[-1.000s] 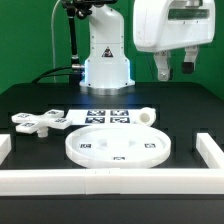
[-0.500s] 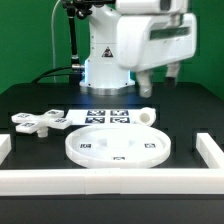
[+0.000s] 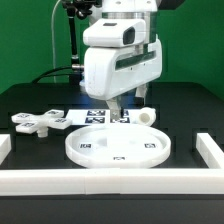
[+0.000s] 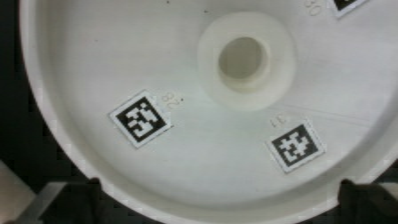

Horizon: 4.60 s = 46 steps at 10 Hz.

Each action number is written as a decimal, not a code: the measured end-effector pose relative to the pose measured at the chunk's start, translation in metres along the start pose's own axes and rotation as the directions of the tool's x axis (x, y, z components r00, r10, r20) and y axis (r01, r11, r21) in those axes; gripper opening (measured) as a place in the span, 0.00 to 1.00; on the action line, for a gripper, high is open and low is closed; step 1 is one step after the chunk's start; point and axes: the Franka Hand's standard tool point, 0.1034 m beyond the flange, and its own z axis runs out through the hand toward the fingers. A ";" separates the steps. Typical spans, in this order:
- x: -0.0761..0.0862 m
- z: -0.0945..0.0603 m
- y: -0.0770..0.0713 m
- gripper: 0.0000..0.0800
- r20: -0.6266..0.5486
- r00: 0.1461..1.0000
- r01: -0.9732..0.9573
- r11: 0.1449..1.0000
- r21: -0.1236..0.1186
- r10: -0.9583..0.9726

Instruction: Assemble round table

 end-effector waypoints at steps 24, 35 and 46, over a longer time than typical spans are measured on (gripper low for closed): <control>0.025 0.067 -0.004 0.51 -0.043 0.997 0.067 0.998 0.007 -0.067; 0.035 0.047 0.001 0.81 -0.035 0.995 0.088 0.996 0.003 -0.088; -0.020 0.019 -0.063 0.81 -0.081 0.945 -0.319 0.947 -0.028 0.316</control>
Offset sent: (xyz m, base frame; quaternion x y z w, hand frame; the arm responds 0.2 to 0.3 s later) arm -0.0304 0.0013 -0.0487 -0.0339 0.0414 -0.0110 0.9985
